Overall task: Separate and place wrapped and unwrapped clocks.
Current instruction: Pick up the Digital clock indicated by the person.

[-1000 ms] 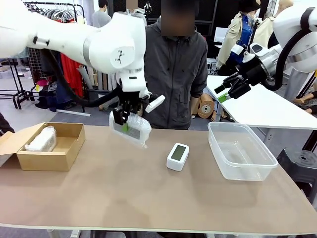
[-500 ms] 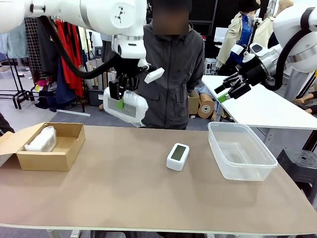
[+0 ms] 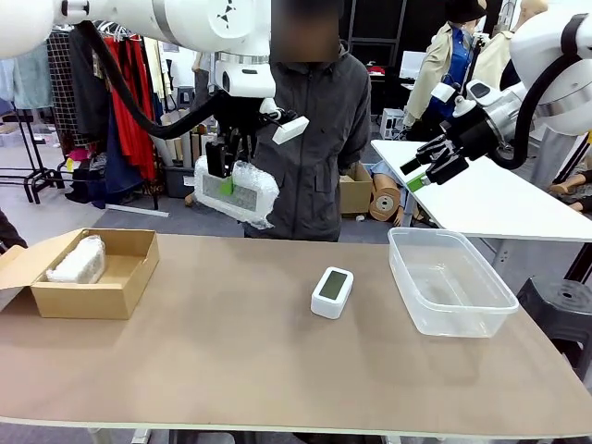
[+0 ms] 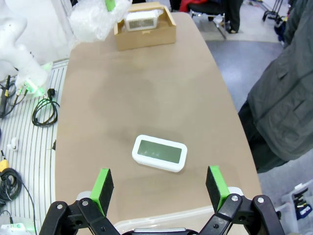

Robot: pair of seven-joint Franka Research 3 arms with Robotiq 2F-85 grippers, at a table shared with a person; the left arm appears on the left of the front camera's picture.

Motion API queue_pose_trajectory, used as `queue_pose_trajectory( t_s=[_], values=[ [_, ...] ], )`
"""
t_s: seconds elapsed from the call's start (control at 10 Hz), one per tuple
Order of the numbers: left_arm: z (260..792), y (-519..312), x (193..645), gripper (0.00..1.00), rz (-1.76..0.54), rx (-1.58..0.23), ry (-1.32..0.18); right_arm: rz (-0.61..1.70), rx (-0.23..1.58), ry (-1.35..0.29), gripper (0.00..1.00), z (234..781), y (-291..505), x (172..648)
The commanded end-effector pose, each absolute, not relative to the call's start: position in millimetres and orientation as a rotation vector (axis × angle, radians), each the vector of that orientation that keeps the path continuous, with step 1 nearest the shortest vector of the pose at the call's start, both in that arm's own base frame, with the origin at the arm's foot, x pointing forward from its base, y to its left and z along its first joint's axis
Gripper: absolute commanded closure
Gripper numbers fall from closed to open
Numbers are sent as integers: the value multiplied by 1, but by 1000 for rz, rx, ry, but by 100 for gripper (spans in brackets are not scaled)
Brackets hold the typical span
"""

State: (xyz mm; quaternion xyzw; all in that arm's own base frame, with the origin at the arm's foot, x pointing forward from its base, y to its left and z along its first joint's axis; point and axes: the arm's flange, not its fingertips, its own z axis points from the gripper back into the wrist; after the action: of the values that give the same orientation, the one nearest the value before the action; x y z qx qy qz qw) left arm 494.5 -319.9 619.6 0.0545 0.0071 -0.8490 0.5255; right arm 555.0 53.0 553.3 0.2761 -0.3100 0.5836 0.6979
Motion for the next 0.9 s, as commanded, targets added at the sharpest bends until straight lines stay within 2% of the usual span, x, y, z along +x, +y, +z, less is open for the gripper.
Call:
queue_pose_trajectory(
  t_s=[0.0, 0.8],
  values=[
    [620, -317, 491, 100, -2031, 140, 14, 1302, 610, -696, 0, 555, 53, 555],
    [620, -317, 491, 100, -2031, 140, 14, 1302, 610, -696, 0, 555, 53, 555]
  ],
)
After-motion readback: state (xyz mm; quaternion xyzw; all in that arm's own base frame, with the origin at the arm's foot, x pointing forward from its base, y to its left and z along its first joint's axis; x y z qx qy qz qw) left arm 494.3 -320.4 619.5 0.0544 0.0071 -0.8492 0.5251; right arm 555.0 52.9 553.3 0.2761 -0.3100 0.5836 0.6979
